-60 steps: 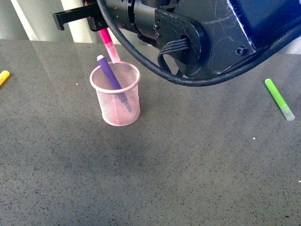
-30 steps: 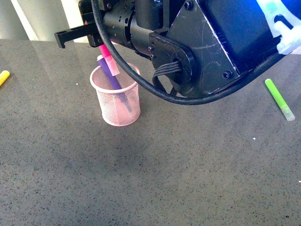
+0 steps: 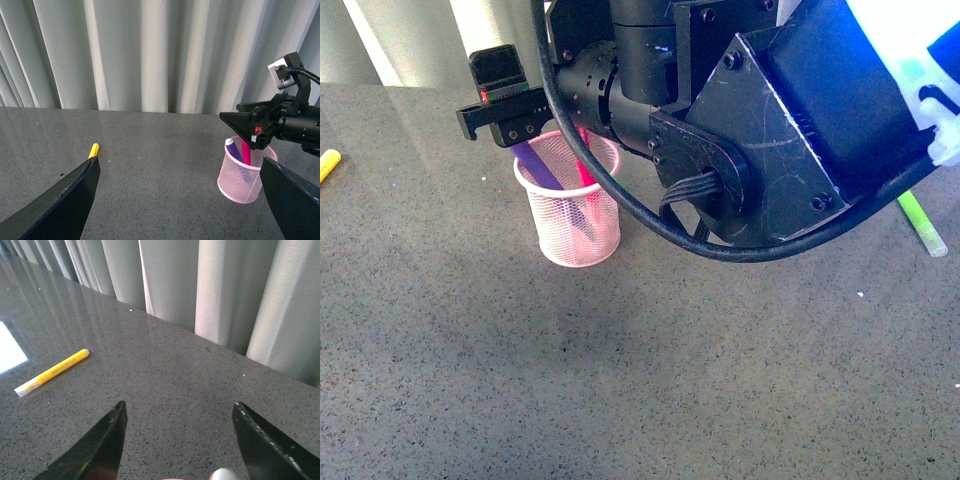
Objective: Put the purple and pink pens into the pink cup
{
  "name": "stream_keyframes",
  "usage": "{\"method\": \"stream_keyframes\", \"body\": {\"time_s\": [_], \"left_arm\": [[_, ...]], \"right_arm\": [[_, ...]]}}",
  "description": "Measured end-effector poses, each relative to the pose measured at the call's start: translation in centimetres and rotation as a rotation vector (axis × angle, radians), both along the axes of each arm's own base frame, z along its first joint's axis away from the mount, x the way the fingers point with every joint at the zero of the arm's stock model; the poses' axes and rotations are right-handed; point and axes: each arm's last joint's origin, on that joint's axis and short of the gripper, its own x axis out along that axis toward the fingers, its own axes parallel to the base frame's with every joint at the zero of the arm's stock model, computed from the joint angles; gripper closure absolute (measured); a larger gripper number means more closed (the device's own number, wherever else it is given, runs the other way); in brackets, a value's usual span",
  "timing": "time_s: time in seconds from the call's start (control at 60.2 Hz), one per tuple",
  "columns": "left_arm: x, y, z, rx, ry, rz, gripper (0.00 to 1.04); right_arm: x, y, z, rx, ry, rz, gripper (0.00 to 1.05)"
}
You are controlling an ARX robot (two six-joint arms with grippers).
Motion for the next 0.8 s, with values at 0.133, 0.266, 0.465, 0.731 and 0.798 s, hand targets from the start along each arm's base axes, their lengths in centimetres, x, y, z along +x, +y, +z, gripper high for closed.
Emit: {"method": "stream_keyframes", "body": {"time_s": [0.133,0.266,0.465,0.731,0.798], "left_arm": [[0.0,0.0,0.0,0.0,0.0,0.0,0.07],[0.0,0.0,0.0,0.0,0.0,0.0,0.07],[0.0,0.0,0.0,0.0,0.0,0.0,0.07],[0.0,0.0,0.0,0.0,0.0,0.0,0.07],[0.0,0.0,0.0,0.0,0.0,0.0,0.07]], "right_arm": [[-0.3,-0.3,0.7,0.002,-0.005,-0.017,0.13],[-0.7,-1.0,2.3,0.011,-0.028,-0.05,0.07],[-1.8,-4.1,5.4,0.015,-0.042,-0.159,0.07],[-3.7,-11.9,7.6,-0.035,0.102,-0.493,0.07],[-3.5,-12.8,7.6,-0.031,0.111,-0.533,0.07]]}}
